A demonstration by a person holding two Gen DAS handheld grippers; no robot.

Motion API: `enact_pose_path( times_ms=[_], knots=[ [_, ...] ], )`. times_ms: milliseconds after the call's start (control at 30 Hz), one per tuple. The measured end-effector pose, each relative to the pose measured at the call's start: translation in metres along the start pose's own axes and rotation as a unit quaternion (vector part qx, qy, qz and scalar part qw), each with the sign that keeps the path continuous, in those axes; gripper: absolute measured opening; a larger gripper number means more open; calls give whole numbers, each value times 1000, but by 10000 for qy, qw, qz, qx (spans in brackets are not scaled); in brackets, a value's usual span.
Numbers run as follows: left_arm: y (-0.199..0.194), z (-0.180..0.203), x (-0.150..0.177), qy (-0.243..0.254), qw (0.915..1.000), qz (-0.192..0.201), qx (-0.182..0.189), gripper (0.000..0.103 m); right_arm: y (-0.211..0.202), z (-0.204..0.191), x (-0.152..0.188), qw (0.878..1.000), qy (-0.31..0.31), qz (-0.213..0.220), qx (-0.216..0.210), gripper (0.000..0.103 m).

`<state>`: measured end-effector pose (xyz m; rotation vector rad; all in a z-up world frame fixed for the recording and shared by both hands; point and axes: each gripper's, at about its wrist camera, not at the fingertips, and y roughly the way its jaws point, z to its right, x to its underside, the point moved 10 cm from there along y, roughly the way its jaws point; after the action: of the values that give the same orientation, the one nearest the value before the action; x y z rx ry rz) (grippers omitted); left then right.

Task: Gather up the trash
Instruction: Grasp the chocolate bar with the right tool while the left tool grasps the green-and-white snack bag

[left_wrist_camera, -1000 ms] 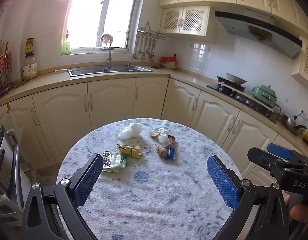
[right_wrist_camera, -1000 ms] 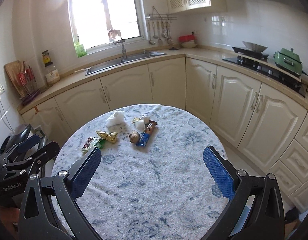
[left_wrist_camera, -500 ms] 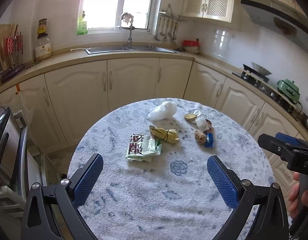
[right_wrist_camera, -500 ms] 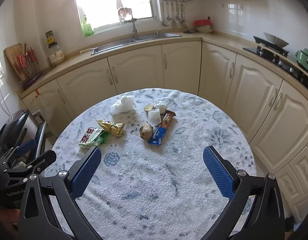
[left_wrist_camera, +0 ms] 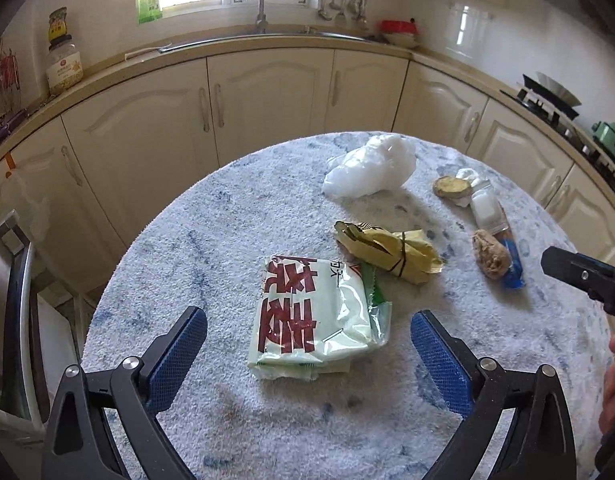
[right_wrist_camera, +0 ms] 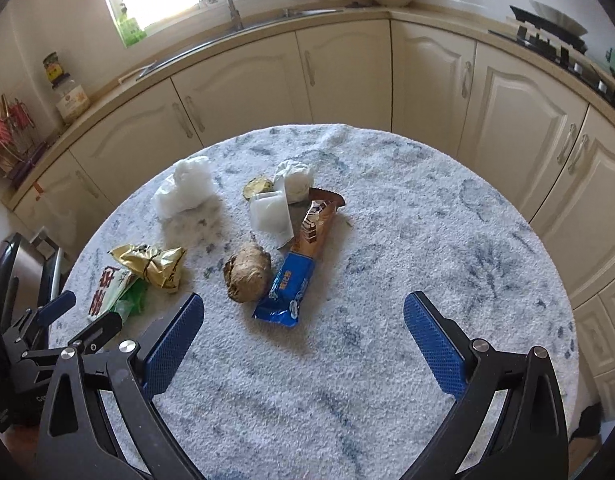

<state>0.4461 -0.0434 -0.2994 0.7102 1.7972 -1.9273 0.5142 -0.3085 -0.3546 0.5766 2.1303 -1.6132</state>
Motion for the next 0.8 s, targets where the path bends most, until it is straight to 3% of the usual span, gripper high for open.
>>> enact_pose_path(
  times_ms=[100, 167, 333, 433, 500, 533, 800],
  knots=[
    [21, 3, -3, 10, 9999, -140, 83, 73, 16, 2, -6, 9999, 107, -98, -78, 81],
    [26, 7, -8, 125, 9999, -61, 23, 69, 26, 3, -10, 9998, 150, -142, -75, 65],
    [36, 13, -16, 136, 9999, -15, 65, 68, 49, 7, -16, 9995, 187, -273, -11, 45],
    [40, 17, -19, 155, 9998, -4, 98, 68, 54, 3, -20, 9995, -131, -194, 193, 42],
    [44, 19, -23, 147, 9998, 1, 157, 67, 54, 1, -18, 9987, -364, -175, 316, 32],
    [45, 21, -24, 132, 9997, 5, 191, 67, 52, 1, -16, 9984, -426, -187, 317, 22],
    [29, 33, 0, 47, 9988, -50, 482, 67, 14, 19, 26, 9994, -227, -225, 107, 19]
  ],
)
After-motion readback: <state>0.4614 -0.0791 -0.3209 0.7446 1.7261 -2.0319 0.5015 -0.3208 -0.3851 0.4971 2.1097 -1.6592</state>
